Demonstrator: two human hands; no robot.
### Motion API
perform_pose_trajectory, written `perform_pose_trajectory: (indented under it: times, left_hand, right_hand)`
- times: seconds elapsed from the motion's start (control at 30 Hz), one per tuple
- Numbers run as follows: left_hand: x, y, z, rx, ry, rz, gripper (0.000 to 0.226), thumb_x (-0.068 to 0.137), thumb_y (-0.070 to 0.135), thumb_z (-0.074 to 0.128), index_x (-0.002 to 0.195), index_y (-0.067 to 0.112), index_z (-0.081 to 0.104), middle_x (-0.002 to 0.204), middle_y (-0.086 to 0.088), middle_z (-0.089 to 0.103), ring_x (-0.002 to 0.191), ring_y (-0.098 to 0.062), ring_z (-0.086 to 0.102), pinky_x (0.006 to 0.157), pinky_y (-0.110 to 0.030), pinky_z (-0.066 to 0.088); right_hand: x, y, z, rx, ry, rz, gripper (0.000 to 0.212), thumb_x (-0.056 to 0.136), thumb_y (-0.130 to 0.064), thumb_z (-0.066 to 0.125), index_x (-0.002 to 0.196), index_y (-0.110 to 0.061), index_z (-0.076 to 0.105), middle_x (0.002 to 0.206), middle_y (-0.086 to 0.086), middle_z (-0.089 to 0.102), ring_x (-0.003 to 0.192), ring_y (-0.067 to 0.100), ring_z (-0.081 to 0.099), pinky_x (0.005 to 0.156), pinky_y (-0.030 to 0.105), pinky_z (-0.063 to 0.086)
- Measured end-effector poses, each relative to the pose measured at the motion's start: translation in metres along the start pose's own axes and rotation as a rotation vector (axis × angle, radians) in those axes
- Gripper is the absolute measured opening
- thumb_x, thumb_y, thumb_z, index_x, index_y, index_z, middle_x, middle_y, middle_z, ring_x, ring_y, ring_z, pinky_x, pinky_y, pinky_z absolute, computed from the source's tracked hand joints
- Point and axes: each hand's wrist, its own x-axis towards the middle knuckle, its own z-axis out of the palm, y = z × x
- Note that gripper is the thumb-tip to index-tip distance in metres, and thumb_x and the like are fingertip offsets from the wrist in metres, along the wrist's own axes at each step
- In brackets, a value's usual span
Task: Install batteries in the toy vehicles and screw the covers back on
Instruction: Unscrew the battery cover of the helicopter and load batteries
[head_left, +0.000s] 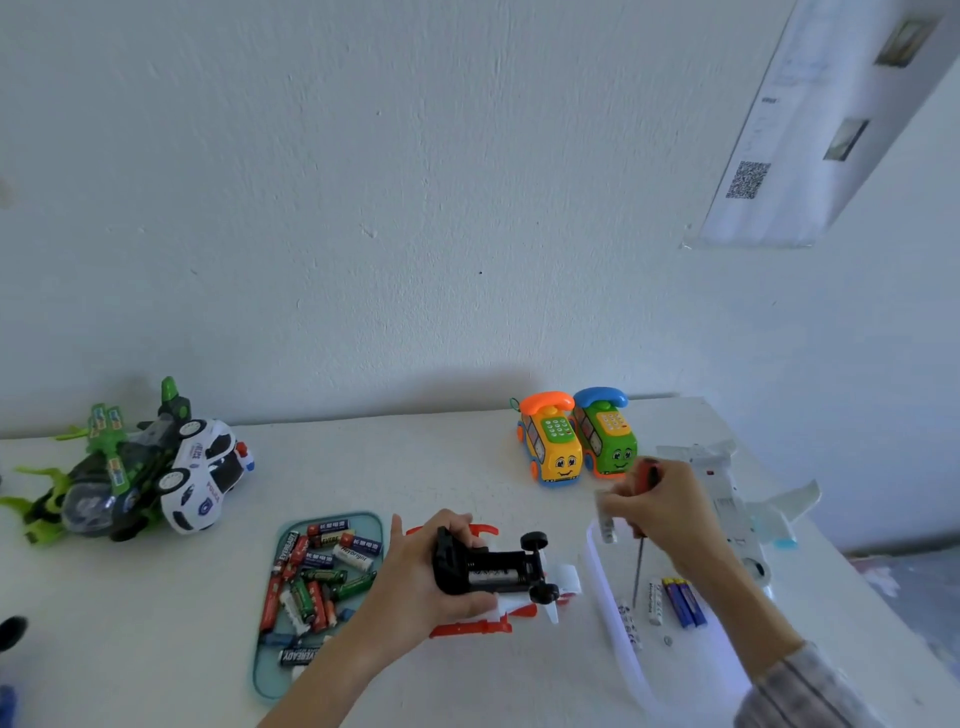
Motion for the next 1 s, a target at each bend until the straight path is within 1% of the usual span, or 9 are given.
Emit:
perform_pose_trajectory:
  times: [0.17,0.27,0.43,0.53,0.63,0.77,0.83,0.9,1.0]
  left_hand:
    - [0.0,0.0,0.001,0.0,0.015,-0.008,0.051,0.061,0.034,0.089,0.09,0.039,0.048,0.103,0.032,0.065,0.118,0.019,0.043,0.117,-0.046,-0.014]
    - [0.0,0.0,0.001,0.006,0.02,-0.001,0.05,0.059,0.037,0.088,0.089,0.039,0.048,0.104,0.034,0.064,0.118,0.021,0.043,0.117,-0.045,-0.014]
    - [0.0,0.001,0.0,0.014,0.008,-0.006,0.05,0.06,0.034,0.089,0.088,0.039,0.048,0.101,0.033,0.065,0.117,0.021,0.042,0.117,-0.046,-0.014]
    - [-0.002,0.003,0.001,0.025,0.008,-0.015,0.051,0.059,0.036,0.089,0.09,0.04,0.048,0.102,0.037,0.063,0.118,0.021,0.042,0.117,-0.046,-0.013]
    - [-0.002,0.005,0.001,0.004,0.01,-0.022,0.051,0.058,0.042,0.087,0.092,0.04,0.049,0.102,0.031,0.066,0.119,0.019,0.042,0.117,-0.046,-0.014]
    - [-0.002,0.005,0.001,-0.006,0.004,-0.02,0.048,0.057,0.046,0.084,0.089,0.039,0.049,0.1,0.027,0.067,0.119,0.019,0.043,0.116,-0.042,-0.009]
    - [-0.001,0.007,0.0,-0.048,0.007,-0.024,0.046,0.059,0.035,0.088,0.086,0.035,0.051,0.098,0.02,0.07,0.118,0.013,0.048,0.116,-0.036,0.009]
    - [-0.001,0.009,0.0,-0.101,0.009,-0.035,0.046,0.059,0.022,0.09,0.083,0.032,0.052,0.095,0.01,0.071,0.114,0.004,0.055,0.101,-0.016,0.034]
    - [-0.001,0.01,0.0,-0.099,0.022,-0.04,0.047,0.06,0.015,0.09,0.082,0.03,0.051,0.095,0.006,0.07,0.112,0.005,0.056,0.085,-0.004,0.04]
  right_hand:
    - [0.01,0.049,-0.004,-0.266,-0.097,0.277,0.038,0.053,0.001,0.073,0.054,-0.012,0.038,0.05,0.006,0.037,0.046,0.015,0.036,0.044,0.024,0.034]
    - [0.009,0.061,0.003,-0.35,-0.112,0.379,0.038,0.051,-0.001,0.072,0.054,-0.012,0.036,0.049,0.002,0.038,0.042,0.014,0.035,0.044,0.019,0.028]
    - [0.007,0.063,0.011,-0.49,-0.144,0.444,0.034,0.061,-0.011,0.077,0.068,-0.009,0.043,0.061,0.004,0.047,0.048,0.016,0.044,0.043,0.021,0.035]
    - [0.004,0.045,0.009,-0.504,-0.093,0.283,0.038,0.075,-0.017,0.072,0.062,-0.012,0.036,0.058,0.002,0.042,0.047,0.016,0.037,0.047,0.026,0.034]
    - [-0.013,-0.001,0.006,-0.412,0.068,-0.071,0.046,0.085,-0.026,0.067,0.059,-0.013,0.031,0.054,0.0,0.03,0.05,0.015,0.026,0.049,0.027,0.022]
    - [-0.043,-0.058,0.014,-0.114,0.191,-0.397,0.048,0.083,-0.05,0.06,0.06,-0.012,0.044,0.048,-0.001,0.046,0.049,0.021,0.046,0.05,0.035,0.036]
    - [-0.052,-0.069,0.024,0.009,0.154,-0.433,0.051,0.079,-0.057,0.062,0.059,-0.014,0.043,0.048,0.002,0.046,0.05,0.028,0.052,0.052,0.038,0.04]
    - [-0.053,-0.07,0.036,0.054,0.117,-0.454,0.045,0.08,-0.046,0.066,0.058,-0.017,0.04,0.048,0.001,0.042,0.049,0.025,0.051,0.051,0.038,0.04]
    - [-0.047,-0.06,0.053,-0.028,0.081,-0.473,0.041,0.085,-0.033,0.066,0.057,-0.025,0.036,0.044,-0.007,0.039,0.046,0.018,0.046,0.046,0.025,0.036]
